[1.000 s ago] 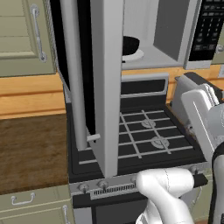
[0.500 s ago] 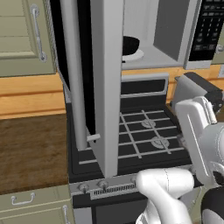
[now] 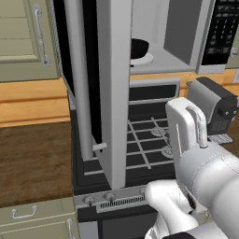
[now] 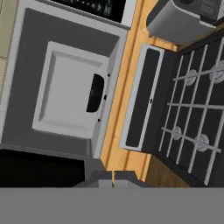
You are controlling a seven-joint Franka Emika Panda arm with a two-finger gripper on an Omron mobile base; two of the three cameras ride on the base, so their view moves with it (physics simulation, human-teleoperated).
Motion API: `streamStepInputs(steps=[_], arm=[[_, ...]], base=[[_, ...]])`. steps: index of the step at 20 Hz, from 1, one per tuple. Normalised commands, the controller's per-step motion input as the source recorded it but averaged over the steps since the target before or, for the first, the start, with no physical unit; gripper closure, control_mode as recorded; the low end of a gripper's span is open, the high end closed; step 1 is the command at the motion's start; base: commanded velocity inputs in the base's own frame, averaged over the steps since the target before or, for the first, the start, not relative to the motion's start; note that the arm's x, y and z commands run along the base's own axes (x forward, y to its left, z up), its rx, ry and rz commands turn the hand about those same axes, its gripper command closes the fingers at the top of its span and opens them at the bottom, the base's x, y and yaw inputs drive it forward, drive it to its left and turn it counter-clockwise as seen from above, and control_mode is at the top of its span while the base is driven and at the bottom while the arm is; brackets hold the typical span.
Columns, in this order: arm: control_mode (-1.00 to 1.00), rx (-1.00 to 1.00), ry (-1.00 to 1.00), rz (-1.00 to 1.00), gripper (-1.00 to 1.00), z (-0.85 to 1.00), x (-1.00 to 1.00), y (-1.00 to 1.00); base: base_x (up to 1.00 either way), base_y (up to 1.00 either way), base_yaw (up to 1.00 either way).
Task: Open the microwave, place the bowl with waffle inside the microwave, then close the microwave door and turn it on.
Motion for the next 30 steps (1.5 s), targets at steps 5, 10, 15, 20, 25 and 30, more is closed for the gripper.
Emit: streamStepInputs(steps=[5,10,15,20,25,30], arm=[[-1.0,0.0,-0.33,-0.04,1.0,0.07,-0.52,0.36],[-1.0,0.0,-0.07,-0.1,1.0,-0.18,-0.6,0.27],[-1.0,0.0,-0.13,-0.11,1.0,-0.15,-0.51,0.3],[-1.0,0.0,-0.07,-0.17,1.0,-0.11,0.23,0.61],[-1.0,0.0,-0.01,-0.16,1.0,-0.28,0.58,0.68],[-1.0,-0.06,0.0,-0.12,1.0,-0.59,0.49,0.82]], base=[[0.0,0.0,0.0],[0.0,0.0,0.0],[0.0,0.0,0.0],[0.0,0.0,0.0],[0.0,0.0,0.0],[0.0,0.0,0.0]])
